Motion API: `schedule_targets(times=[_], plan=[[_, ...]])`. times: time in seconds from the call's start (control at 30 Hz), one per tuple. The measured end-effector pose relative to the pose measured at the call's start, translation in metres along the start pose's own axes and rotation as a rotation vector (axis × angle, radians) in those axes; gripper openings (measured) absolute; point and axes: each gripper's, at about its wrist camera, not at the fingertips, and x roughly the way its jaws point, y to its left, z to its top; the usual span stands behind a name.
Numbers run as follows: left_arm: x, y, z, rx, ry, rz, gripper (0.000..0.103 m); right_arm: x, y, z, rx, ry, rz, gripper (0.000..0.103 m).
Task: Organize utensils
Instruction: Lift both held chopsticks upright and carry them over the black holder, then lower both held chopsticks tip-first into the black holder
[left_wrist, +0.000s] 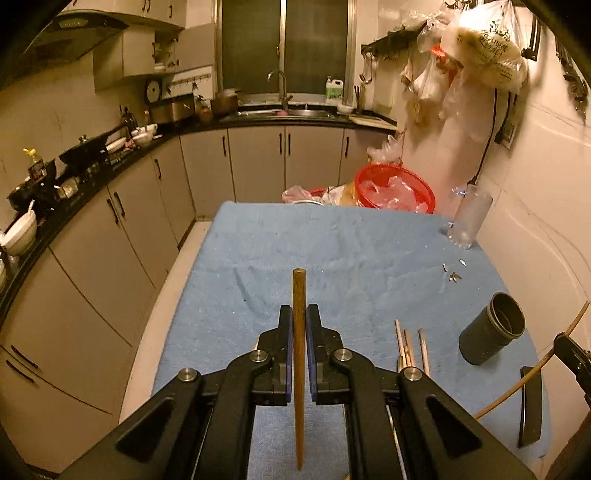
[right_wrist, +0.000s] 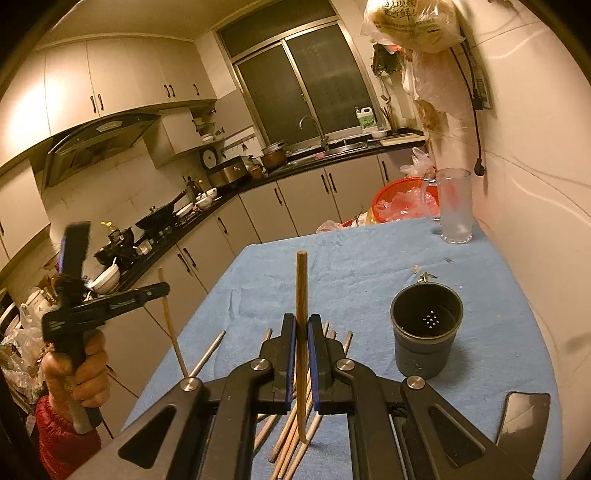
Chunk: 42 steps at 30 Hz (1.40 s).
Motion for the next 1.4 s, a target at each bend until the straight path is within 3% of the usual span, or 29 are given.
schedule_targets(times=[0.87,1.4], plan=[[-0.040,-0.019,0.006,0.018,-0.056,-0.052,0.007,-0.018,-0.007,0.013,0.008,-0.045,-0.023,0.007],[-0.074,-0.088,0.044,0.073,-0.123,-0.186,0.007,-0.053,-0.040,0.053,0.045,-0.143,-0.046,0.007]])
